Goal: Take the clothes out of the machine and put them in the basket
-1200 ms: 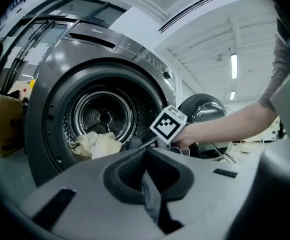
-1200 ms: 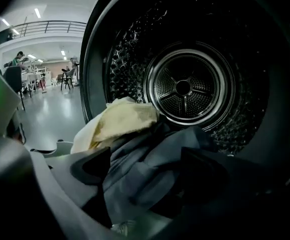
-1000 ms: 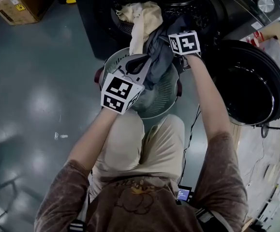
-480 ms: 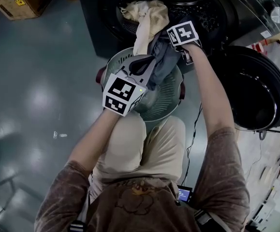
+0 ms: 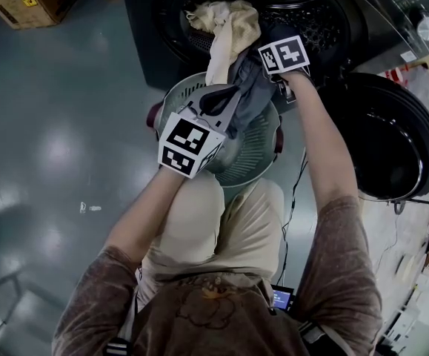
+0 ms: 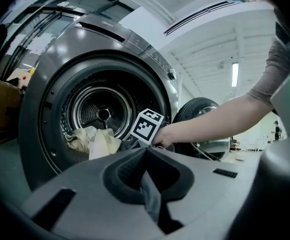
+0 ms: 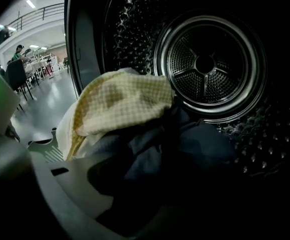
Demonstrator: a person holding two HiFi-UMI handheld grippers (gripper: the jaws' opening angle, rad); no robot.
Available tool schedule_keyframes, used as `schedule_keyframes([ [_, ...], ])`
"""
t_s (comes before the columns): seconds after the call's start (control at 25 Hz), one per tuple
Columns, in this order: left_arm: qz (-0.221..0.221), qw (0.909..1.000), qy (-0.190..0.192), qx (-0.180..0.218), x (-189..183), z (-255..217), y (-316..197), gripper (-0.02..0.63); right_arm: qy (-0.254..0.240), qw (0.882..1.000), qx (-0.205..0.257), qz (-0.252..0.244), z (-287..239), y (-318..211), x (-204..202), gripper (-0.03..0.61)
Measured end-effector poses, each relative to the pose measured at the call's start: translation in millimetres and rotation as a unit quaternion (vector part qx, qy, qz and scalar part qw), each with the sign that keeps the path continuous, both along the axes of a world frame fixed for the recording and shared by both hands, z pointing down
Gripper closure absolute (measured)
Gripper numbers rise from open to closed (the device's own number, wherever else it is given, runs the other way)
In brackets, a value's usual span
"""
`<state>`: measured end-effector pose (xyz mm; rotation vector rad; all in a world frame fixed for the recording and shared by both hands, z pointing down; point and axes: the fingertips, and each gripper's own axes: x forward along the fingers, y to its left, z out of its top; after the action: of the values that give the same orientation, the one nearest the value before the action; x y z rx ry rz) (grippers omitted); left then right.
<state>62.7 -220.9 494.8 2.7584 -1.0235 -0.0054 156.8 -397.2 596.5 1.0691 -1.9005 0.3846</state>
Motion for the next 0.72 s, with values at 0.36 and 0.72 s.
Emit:
schedule_keyframes([
  [0.36,-0.013,0.9999,-0.005,0.005,-6,0,0,0.608,-0.028,0.998,-0.006,-0.052,-21,44,-30,0.505],
  [0.72,-0.026,0.9995,-0.006,0.014,-14,-9,6,0.609,-0.059,0.99,-0.014,-0.128,-40,133,-54,0.506],
])
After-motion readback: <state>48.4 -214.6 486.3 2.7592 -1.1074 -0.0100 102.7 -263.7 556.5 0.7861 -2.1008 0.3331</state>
